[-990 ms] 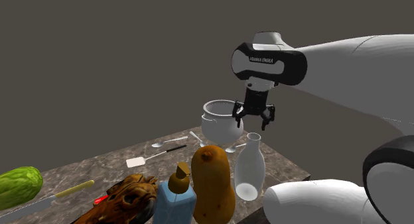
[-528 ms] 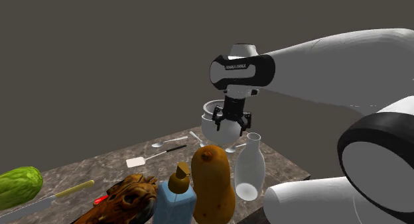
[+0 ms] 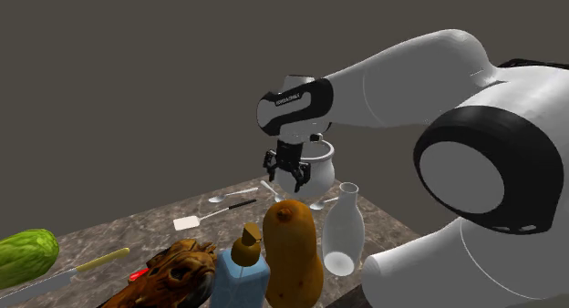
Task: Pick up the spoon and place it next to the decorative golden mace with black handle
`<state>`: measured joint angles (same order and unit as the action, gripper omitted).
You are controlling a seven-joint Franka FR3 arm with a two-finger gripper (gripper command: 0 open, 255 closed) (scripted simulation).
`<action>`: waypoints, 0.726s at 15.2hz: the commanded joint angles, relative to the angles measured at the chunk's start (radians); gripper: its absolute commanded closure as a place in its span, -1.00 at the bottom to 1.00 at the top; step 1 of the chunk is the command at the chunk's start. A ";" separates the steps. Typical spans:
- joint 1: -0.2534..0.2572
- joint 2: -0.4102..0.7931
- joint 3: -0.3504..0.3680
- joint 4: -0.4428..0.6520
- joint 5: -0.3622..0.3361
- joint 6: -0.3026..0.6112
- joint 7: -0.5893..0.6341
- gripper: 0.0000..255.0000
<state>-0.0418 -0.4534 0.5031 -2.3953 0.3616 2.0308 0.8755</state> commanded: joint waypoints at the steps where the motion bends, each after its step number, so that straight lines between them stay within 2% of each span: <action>1: -0.016 0.072 0.051 0.026 -0.002 0.062 0.085 -1.00; 6: -0.064 0.280 0.163 0.140 -0.084 0.179 0.318 -1.00; 9: -0.080 0.423 0.211 0.224 -0.185 0.236 0.481 -1.00; 11: -0.073 0.523 0.223 0.288 -0.269 0.264 0.596 -1.00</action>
<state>-0.1148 0.0149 0.7188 -2.1409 0.1390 2.2781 1.4086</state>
